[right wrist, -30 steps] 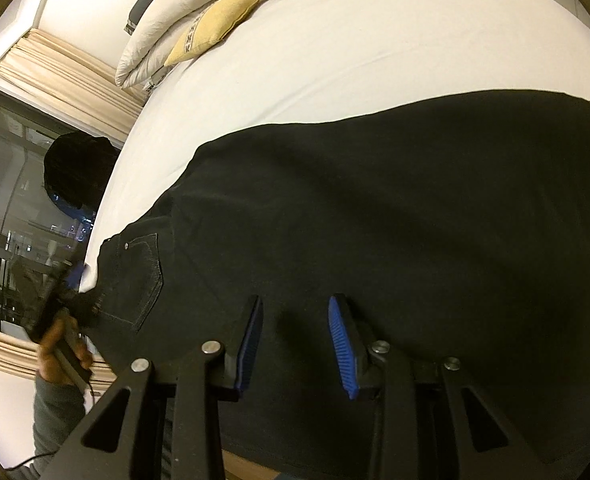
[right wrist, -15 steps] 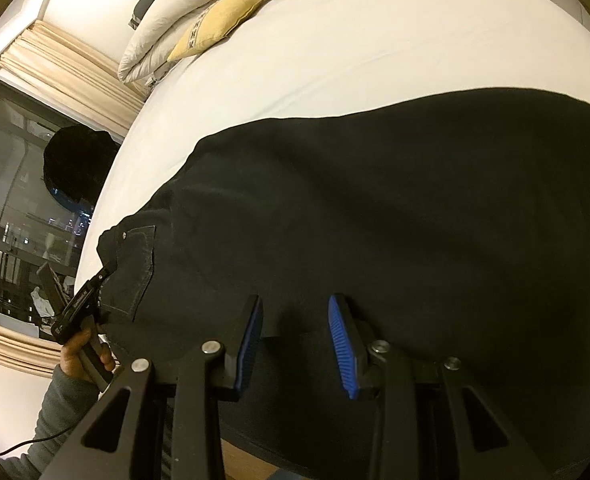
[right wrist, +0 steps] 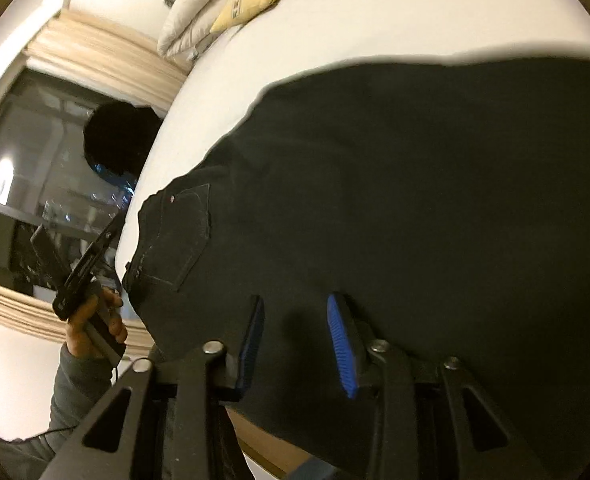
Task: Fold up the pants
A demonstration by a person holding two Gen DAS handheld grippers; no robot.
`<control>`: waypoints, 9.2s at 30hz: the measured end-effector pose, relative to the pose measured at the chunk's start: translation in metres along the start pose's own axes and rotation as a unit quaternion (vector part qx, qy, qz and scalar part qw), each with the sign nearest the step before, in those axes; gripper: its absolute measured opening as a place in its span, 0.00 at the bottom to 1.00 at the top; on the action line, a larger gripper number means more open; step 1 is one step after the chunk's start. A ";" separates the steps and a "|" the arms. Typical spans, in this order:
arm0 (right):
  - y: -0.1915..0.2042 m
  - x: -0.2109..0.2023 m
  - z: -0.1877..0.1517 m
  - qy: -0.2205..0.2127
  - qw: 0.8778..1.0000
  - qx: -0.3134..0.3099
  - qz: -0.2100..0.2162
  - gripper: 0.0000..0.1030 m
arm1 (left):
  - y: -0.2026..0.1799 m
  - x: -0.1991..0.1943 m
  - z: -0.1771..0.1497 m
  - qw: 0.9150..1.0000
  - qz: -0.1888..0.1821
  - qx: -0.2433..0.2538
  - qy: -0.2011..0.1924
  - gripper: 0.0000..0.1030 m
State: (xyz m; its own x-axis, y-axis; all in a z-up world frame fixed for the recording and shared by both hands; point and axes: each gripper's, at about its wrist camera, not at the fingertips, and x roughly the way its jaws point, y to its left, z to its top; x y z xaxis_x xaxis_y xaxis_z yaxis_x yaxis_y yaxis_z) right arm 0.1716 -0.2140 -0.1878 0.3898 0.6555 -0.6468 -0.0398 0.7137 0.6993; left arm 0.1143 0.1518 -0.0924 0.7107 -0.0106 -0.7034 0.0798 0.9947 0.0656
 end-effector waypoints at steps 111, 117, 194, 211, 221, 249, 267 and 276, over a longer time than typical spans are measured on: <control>-0.235 -0.208 -0.130 -0.405 0.827 0.374 0.104 0.14 | -0.246 0.034 -0.051 0.989 -0.062 0.080 0.106 1.00; -0.200 -0.224 -0.109 -0.412 0.851 0.325 0.028 0.13 | -0.218 0.028 -0.045 0.993 -0.060 0.049 0.093 1.00; 0.082 -0.032 -0.026 -0.141 0.975 -0.153 -0.074 0.47 | -0.113 0.028 0.023 0.970 -0.199 -0.088 0.112 0.62; -0.104 -0.028 0.064 -0.135 0.987 0.085 0.006 0.00 | -0.135 -0.006 -0.059 0.970 -0.218 0.021 0.110 0.62; -0.042 -0.044 -0.035 -0.079 0.987 0.061 0.127 0.41 | -0.159 -0.028 -0.078 0.966 -0.236 0.052 0.094 0.64; -0.109 -0.028 0.038 -0.125 0.973 0.173 0.087 0.25 | -0.176 -0.024 -0.100 0.978 -0.158 0.089 0.107 0.82; -0.068 -0.026 -0.037 -0.078 0.987 0.119 0.073 0.12 | -0.171 -0.031 -0.100 0.978 -0.164 0.074 0.104 0.83; 0.011 -0.040 -0.013 -0.098 0.984 0.034 0.143 0.54 | -0.092 -0.071 -0.096 0.985 -0.148 -0.065 0.068 0.83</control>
State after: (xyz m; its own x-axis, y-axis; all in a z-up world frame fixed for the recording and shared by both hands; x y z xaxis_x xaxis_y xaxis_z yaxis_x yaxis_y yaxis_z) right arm 0.1439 -0.2289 -0.1578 0.5421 0.7619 -0.3545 -0.1147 0.4850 0.8670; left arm -0.0107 0.0709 -0.1169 0.5695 -0.2968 -0.7665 0.1727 0.9549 -0.2414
